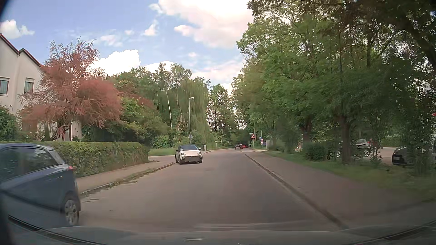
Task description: Follow the waypoints while adhering to traffic rules and regulations
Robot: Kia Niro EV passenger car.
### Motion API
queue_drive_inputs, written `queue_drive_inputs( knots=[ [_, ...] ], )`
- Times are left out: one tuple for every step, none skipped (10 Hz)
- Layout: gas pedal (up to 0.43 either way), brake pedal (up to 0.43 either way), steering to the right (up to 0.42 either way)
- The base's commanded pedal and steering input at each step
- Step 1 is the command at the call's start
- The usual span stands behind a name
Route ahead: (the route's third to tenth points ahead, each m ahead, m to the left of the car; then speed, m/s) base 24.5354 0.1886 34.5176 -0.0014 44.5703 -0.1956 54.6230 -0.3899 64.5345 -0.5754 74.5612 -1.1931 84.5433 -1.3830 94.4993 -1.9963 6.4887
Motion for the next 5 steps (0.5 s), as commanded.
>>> queue_drive_inputs(
  knots=[
    [0.039,0.018,-0.002],
    [0.039,0.018,-0.002],
    [0.039,0.018,-0.002],
    [0.039,0.018,-0.002],
    [0.039,0.018,-0.002]
  ],
)
